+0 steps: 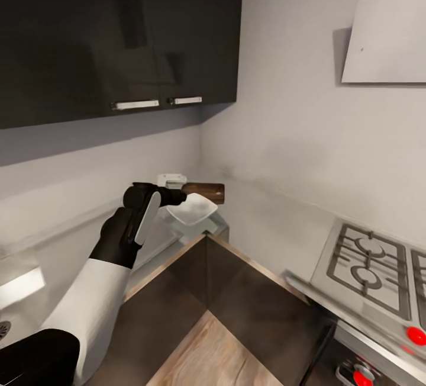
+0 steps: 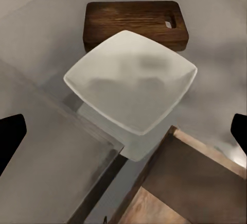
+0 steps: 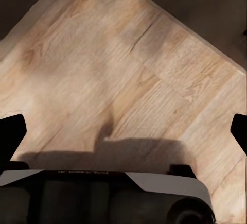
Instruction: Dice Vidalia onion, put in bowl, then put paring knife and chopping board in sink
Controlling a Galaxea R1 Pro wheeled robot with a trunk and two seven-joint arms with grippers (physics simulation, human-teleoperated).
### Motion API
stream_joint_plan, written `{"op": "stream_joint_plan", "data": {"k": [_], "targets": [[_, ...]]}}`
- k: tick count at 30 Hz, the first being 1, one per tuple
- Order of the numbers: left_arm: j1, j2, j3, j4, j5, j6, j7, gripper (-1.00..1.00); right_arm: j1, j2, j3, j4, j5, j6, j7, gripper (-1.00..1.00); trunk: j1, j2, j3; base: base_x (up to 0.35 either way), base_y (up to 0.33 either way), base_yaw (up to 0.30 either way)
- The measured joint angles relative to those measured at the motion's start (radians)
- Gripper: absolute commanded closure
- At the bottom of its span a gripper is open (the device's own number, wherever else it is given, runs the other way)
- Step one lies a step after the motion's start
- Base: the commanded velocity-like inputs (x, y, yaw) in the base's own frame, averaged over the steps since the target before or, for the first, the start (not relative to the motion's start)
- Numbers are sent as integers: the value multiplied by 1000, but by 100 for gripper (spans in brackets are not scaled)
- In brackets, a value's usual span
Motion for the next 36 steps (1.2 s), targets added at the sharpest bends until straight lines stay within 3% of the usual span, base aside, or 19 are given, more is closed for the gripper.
{"op": "stream_joint_plan", "data": {"k": [5, 14, 23, 36], "targets": [[3, 1, 1, 31, -1, -3, 0, -100, 2, -7, -1, 0, 0, 36, -2, -100, 0, 0, 0, 259, 0, 0], [8, 33, 19, 43, -2, -4, 2, -100, 3, -9, -1, 0, 1, 44, -4, -100, 1, 0, 0, 58, 0, 0], [8, 35, 21, 40, -2, -4, 2, -100, 3, -10, -1, 1, 1, 44, -4, -100, 0, 0, 0, 30, 0, 0], [8, 35, 22, 45, -3, -4, 2, -100, 3, -10, -1, 1, 1, 45, -4, -100, 0, 0, 0, 291, 0, 0]]}}
